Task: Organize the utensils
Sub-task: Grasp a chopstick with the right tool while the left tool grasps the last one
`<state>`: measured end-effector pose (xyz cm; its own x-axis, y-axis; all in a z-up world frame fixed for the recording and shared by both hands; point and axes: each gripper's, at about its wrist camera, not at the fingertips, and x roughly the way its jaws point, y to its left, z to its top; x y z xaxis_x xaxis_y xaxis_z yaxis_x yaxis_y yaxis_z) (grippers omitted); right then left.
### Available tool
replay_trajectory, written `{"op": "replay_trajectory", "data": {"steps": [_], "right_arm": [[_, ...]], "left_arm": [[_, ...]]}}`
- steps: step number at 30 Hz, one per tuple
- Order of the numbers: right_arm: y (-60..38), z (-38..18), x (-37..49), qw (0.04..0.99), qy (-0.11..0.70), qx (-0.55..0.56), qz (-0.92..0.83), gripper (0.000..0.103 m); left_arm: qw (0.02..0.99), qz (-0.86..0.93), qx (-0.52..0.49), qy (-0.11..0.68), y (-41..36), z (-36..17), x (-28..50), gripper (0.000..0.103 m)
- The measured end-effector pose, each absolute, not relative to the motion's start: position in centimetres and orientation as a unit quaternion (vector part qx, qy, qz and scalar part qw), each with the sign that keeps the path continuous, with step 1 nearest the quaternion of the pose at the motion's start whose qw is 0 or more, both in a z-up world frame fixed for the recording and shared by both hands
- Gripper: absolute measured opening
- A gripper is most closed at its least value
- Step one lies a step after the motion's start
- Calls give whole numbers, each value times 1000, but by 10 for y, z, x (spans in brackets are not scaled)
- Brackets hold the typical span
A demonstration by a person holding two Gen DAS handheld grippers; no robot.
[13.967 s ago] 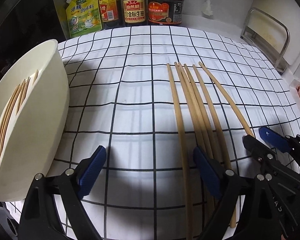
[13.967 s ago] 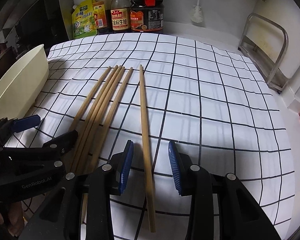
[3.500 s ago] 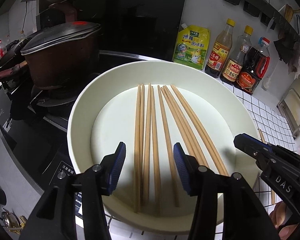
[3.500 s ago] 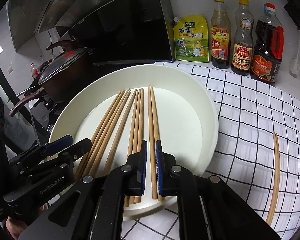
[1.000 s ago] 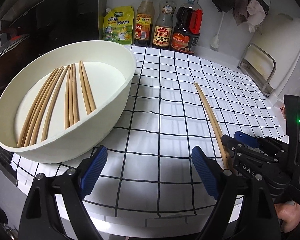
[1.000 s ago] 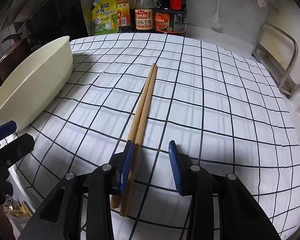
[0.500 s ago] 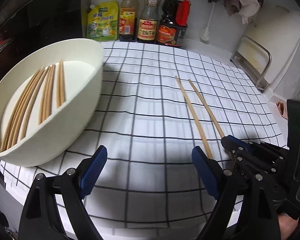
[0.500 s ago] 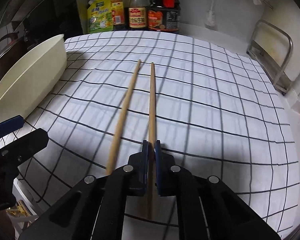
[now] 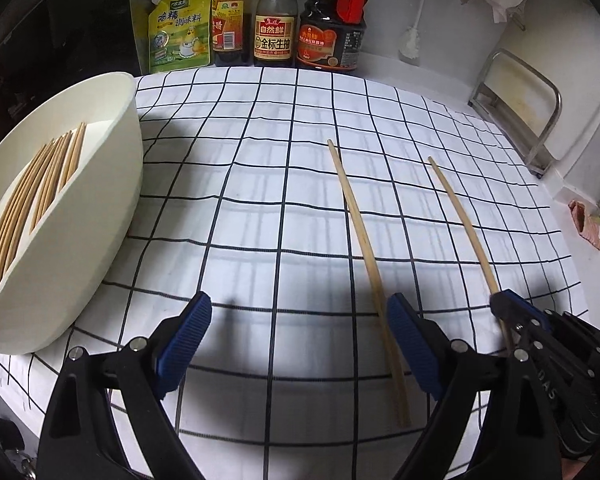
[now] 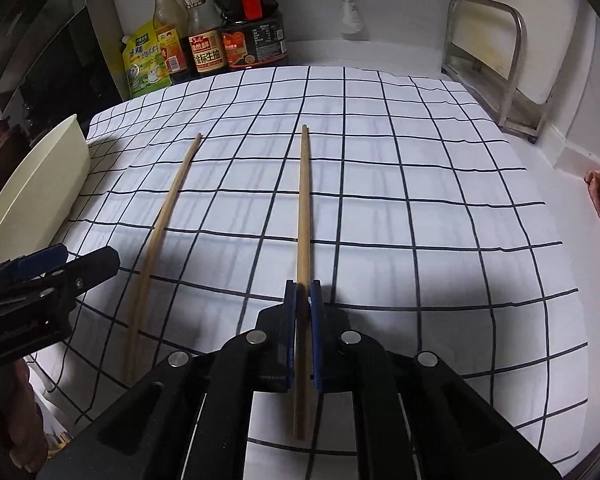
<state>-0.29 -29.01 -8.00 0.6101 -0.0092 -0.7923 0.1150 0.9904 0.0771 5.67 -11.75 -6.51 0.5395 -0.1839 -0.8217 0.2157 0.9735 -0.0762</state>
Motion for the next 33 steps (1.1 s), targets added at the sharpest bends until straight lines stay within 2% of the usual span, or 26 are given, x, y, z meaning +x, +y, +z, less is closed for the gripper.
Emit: {"op": "replay_trajectory", "data": {"steps": [11,13,15,20,25,28,30,32,33], "right_arm": [[-296,-76,-4,900,429,65,-32,8],[-295,-75,-3,902,427,59,-33,15],[-293,-74,-1,903,425,50,-35,28],[-288,-78,5,900,434,34,-32,29],[-286,-81,10,898,437,20,-40,29],[-284,-82,11,899,436,11,-46,29],[-284,-83,11,899,435,7,-46,27],[-281,-82,10,900,435,5,-40,20],[-279,-82,10,900,435,3,-39,13]], "left_arm": [[875,-107,42,469,-137,-74,66,88],[876,-101,44,469,-139,-75,68,88],[876,-97,49,470,-141,-76,71,88],[872,-89,50,478,-142,-82,75,88],[873,-80,57,478,-143,-84,78,95],[874,-78,60,475,-145,-84,78,95],[875,-87,52,473,-146,-83,76,88],[878,-94,57,465,-150,-79,72,66],[879,-99,60,463,-152,-78,70,61]]}}
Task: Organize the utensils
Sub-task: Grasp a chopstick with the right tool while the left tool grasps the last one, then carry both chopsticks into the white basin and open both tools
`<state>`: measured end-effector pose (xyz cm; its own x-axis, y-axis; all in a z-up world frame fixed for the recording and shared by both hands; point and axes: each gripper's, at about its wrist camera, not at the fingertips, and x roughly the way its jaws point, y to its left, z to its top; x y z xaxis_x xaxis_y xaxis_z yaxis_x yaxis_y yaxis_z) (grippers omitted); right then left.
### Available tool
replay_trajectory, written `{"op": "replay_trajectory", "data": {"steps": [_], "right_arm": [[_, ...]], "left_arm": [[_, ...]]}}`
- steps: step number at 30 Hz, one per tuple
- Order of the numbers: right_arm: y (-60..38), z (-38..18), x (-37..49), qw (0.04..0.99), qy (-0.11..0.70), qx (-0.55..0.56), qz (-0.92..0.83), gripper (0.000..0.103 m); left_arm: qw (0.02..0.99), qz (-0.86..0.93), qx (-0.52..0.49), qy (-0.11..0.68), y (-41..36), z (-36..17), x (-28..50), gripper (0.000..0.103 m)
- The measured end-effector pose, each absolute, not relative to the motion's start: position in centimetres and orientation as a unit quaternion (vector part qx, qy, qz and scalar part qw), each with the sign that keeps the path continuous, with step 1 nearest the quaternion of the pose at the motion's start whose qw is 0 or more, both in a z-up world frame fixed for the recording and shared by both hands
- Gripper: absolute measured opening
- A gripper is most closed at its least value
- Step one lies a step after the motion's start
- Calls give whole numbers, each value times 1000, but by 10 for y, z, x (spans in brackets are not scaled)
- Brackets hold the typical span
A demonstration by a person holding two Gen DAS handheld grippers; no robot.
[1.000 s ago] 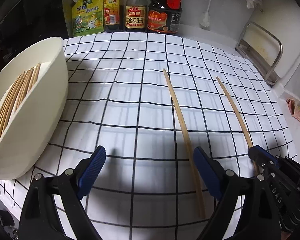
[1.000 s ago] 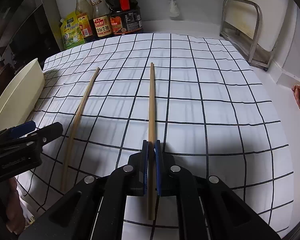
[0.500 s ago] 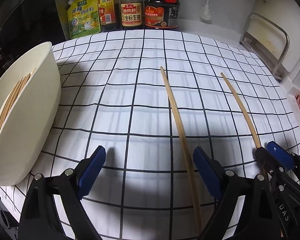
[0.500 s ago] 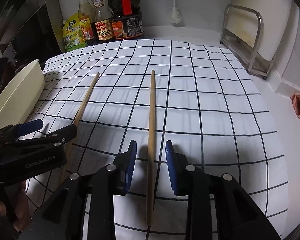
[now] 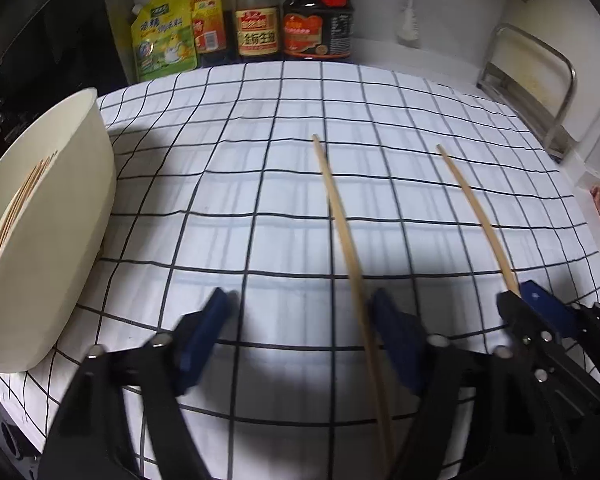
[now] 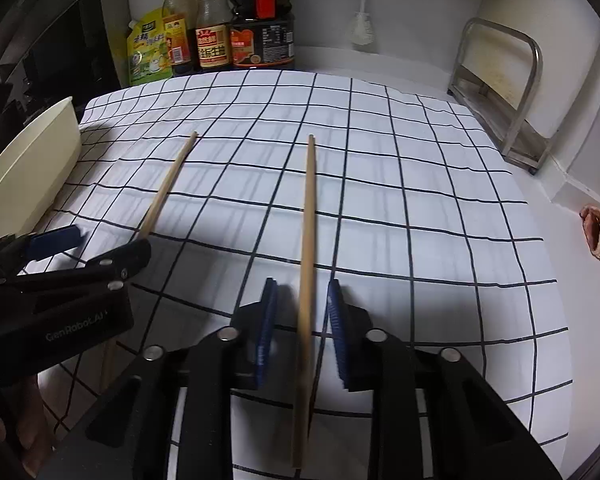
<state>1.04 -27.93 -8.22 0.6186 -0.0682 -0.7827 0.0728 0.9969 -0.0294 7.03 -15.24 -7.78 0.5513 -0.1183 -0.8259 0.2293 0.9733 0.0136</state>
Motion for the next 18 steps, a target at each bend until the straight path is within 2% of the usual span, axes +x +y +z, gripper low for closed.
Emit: {"op": "replay_trajectory", "data": {"steps": [2,3,4,5,12,18], "right_arm": [[-278,-82,10,900,434,-1,-39,8],[-279,-82,10,900,434,2,-39,6],[-281,-82,10,900,433,10,-37,6],[-283,-81,10,901,432,18,-35,6],[-287,-76,3,901,428,65,-19,6],[-278,-59,-7,906,406,115,-3,6]], "left_arm": [[878,-110,63,461,-157,-76,67,37],[878,-114,63,461,-159,-75,65,30],[877,-118,64,462,-160,-75,64,14],[875,-124,64,464,-162,-75,62,8],[867,-146,46,474,-151,-69,52,7],[876,-159,49,453,-127,-42,39,7]]}}
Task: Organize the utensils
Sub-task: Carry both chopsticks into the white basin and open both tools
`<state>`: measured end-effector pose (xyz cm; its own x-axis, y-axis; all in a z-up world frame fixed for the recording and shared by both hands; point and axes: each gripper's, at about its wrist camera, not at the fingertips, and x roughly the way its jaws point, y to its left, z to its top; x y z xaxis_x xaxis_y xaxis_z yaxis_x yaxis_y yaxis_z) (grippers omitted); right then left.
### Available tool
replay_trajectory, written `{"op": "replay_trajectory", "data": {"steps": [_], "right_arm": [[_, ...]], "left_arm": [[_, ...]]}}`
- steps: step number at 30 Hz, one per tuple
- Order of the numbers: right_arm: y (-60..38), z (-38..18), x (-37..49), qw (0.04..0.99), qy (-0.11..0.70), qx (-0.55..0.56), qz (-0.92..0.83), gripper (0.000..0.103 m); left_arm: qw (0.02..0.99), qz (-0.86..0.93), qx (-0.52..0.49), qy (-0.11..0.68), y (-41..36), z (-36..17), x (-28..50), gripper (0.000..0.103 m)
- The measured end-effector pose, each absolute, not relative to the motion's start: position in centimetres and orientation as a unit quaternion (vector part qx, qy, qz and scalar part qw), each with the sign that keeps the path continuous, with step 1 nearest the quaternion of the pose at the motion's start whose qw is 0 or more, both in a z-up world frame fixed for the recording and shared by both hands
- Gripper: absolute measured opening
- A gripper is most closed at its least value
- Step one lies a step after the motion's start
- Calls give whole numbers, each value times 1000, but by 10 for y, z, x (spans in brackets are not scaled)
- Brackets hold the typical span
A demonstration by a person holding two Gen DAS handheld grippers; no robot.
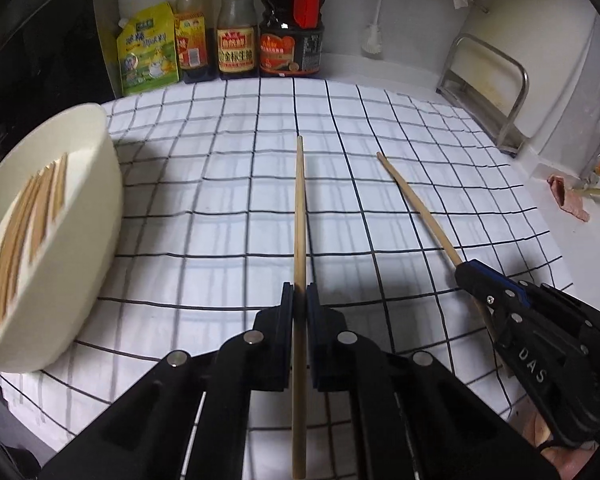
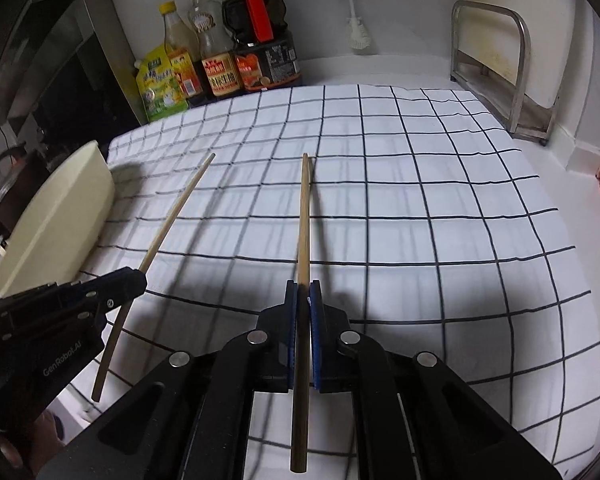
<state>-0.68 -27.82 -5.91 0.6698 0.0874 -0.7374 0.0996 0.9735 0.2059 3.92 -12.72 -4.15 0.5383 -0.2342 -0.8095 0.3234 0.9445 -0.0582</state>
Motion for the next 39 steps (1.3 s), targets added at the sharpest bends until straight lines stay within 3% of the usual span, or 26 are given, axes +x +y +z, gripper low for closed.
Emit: {"op": "replay_trajectory", "data": {"steps": [18,29,37,39], "right_arm": [[-124,24,51,927,347,82,111,6],[-15,-5,114,900,399,36,175,6],[5,-24,128,887,424,29,180,6],[4,-24,127,886,425,33,183,6]], "left_arm": [[915,-89,-27,394,51,36,72,7],[904,-23,-41,425,129,6,103,7],[893,-9,-52,448,144,-20,109,8],[892,-4,-57,448,148,-22,109,13]]}}
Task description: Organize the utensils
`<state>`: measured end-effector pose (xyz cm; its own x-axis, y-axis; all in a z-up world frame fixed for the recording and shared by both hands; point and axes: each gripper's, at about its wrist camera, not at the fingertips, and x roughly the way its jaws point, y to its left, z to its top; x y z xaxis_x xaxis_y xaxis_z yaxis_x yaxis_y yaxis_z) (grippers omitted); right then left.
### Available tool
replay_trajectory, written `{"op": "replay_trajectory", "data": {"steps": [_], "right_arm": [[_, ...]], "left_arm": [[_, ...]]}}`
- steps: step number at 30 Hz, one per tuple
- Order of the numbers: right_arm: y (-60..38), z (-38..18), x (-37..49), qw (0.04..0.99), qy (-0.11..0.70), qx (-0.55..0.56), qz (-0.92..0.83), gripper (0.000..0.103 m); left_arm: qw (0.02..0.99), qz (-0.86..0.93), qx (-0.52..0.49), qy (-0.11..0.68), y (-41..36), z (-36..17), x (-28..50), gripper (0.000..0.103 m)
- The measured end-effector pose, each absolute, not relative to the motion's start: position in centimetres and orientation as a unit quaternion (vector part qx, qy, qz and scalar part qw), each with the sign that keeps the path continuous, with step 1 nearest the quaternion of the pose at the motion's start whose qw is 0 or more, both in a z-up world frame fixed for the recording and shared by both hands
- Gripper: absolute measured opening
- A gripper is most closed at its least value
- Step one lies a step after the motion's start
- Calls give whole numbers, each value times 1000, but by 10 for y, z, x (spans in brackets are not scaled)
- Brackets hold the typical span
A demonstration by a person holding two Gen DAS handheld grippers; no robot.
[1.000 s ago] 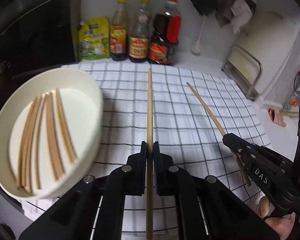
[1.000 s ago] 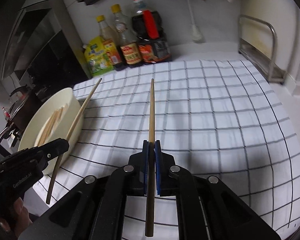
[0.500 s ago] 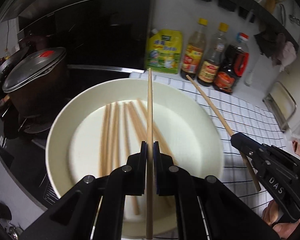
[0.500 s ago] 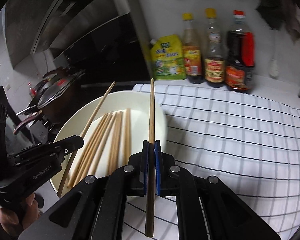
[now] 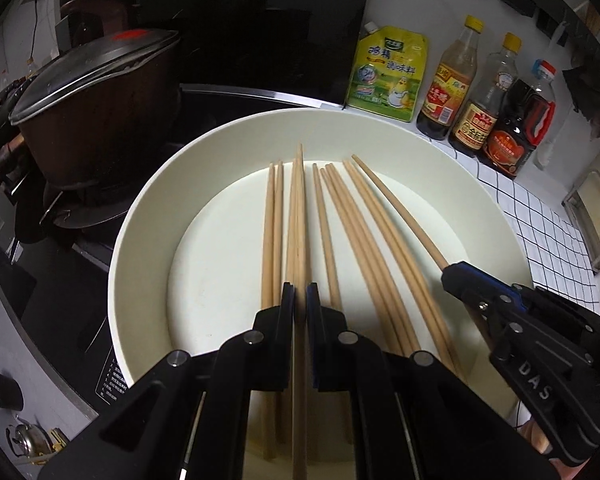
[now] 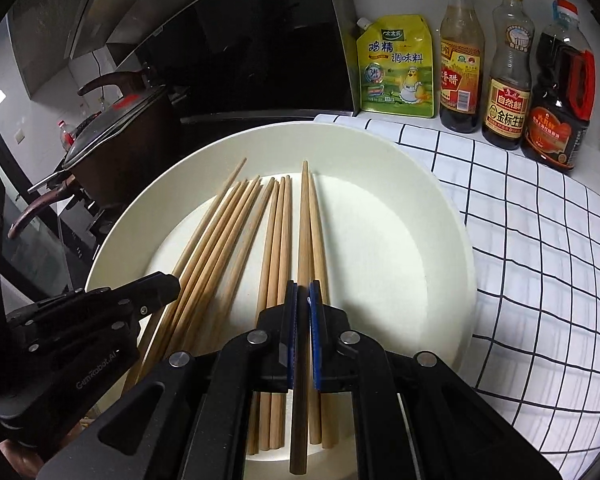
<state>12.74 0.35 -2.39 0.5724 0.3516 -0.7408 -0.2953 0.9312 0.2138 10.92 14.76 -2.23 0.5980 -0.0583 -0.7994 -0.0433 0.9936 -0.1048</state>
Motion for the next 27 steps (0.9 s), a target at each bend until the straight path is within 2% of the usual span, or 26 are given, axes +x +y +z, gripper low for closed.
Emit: {"op": "replay_trajectory", "data": {"steps": [2,4,7,11,18,23,27], "right_arm": [[0,-21,124,890,418,37,178,6],[-6,-17,120,895,411,41,171,6],[-12,-13,111,899,405,46,162,6],[-15,-9,98,903,399,44,153,10],[-17,0,81,909,389,45,142,19],[-15,3,70,911,387,44,137,20],[-15,8,64,914,382,43,132,25]], "left_arm": [[894,0,-58,444,151,-22,108,34],[898,5,-57,437,153,-20,106,51],[900,8,-57,432,154,-17,101,53],[902,15,-57,428,156,-14,94,62],[905,18,-52,421,155,-5,82,64],[910,15,-51,411,154,4,74,65],[913,16,-47,405,153,10,67,65]]}}
